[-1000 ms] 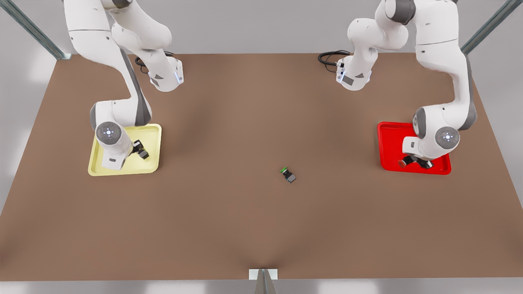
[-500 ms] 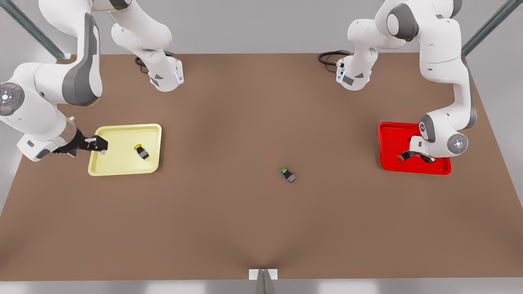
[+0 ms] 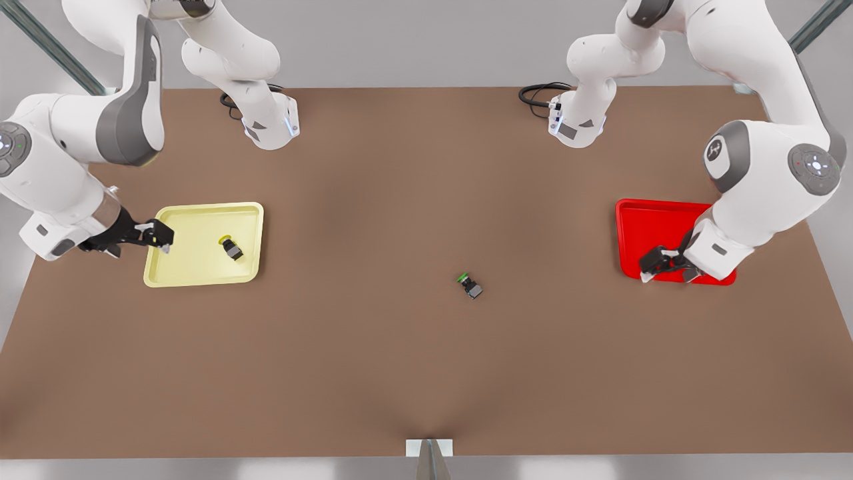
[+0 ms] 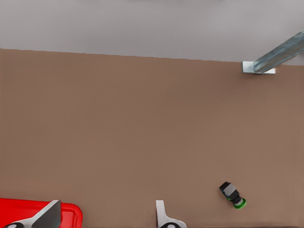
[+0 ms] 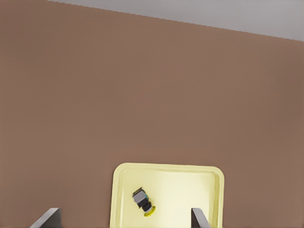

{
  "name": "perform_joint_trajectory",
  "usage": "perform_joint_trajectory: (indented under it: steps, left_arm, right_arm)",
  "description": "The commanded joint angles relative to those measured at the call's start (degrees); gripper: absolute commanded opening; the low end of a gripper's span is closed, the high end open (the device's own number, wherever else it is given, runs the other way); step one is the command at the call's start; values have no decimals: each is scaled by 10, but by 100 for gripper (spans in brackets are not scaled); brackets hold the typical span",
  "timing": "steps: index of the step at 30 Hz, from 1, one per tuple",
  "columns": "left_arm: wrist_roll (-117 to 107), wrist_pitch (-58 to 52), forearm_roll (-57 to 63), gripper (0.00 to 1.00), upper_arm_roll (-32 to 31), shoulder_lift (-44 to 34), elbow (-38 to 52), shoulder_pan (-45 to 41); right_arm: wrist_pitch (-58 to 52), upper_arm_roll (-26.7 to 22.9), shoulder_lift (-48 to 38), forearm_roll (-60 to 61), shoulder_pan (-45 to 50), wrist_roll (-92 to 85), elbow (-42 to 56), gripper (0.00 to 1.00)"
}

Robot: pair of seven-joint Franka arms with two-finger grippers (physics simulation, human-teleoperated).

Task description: Place the switches on the corresponding trays according to their colors

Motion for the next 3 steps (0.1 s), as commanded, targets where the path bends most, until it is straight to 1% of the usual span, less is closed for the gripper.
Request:
perform_joint_trajectory:
  steps: [1, 3]
  left_arm:
    - [0, 0, 1, 100, -2, -2, 0, 1]
    - [0, -1, 10, 100, -8, -9, -3, 0]
  right_arm:
    - [-9, -1, 1, 0, -4, 0, 8, 100]
    - [-30, -17, 1, 0, -2, -9, 23, 100]
